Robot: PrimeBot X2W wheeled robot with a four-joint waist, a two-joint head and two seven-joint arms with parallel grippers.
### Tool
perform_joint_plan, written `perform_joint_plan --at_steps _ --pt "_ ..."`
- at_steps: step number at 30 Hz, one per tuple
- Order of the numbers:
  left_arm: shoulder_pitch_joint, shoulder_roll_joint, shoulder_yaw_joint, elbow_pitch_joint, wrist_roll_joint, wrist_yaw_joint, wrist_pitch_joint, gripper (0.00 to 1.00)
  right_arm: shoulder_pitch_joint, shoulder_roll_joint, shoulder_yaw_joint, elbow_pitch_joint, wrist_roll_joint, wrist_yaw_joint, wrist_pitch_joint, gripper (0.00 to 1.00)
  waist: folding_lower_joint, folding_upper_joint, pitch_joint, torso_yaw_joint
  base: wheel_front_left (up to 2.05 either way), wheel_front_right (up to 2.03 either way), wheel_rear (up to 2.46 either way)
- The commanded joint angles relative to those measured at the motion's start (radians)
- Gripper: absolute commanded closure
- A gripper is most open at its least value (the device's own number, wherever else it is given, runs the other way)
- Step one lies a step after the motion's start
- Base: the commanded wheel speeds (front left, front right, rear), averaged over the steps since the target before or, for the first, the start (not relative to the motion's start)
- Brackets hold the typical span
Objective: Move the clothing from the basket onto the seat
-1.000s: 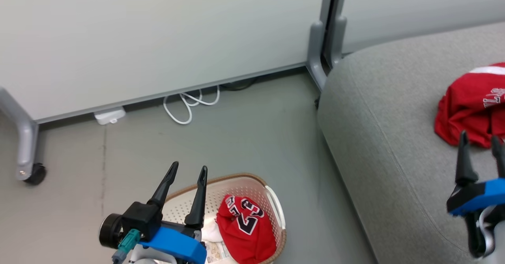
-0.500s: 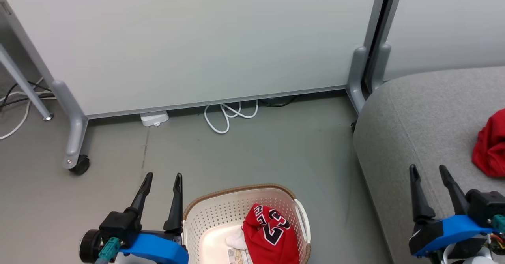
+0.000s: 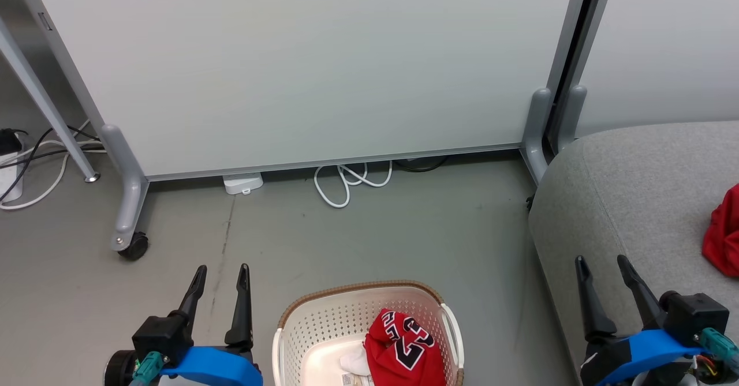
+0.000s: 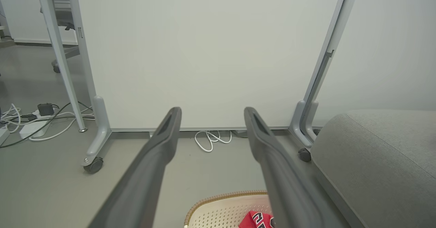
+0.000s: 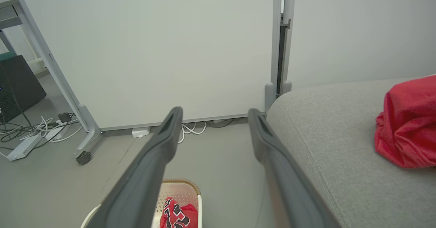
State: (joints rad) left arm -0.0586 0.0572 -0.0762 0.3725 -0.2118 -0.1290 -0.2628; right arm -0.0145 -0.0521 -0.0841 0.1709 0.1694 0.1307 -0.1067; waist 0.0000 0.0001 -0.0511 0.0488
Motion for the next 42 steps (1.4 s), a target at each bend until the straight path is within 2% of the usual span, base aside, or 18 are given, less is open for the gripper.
perform_joint_plan --at_steps 1,15,31,37,42 --pt "0.003 0.004 0.001 0.003 0.000 -0.002 -0.003 0.00 0.014 0.002 0.001 0.002 0.003 0.000 -0.004 0.00 0.0000 -0.0001 -0.001 0.002 0.00 0.00 0.00" --pt "0.011 0.002 -0.002 0.018 0.004 -0.002 -0.003 0.00 0.012 0.003 0.012 0.036 0.006 0.000 -0.009 0.00 0.0000 -0.0001 0.006 0.021 0.00 0.00 0.00" --pt "-0.003 0.000 -0.017 0.024 0.003 -0.002 -0.003 0.00 -0.001 0.002 0.028 0.037 0.021 0.000 -0.019 0.00 0.0000 -0.0001 0.044 -0.002 0.00 0.00 0.00" --pt "-0.042 -0.001 -0.039 0.041 -0.004 -0.002 -0.003 0.00 -0.032 0.003 0.041 0.021 0.017 0.000 -0.020 0.00 0.0000 -0.0001 0.106 -0.025 0.00 0.00 0.00" --pt "-0.108 -0.002 -0.070 0.078 -0.015 -0.002 -0.003 0.00 -0.077 0.002 0.070 0.009 0.011 0.000 -0.026 0.00 0.0000 -0.0001 0.203 -0.063 0.00 0.00 0.00"
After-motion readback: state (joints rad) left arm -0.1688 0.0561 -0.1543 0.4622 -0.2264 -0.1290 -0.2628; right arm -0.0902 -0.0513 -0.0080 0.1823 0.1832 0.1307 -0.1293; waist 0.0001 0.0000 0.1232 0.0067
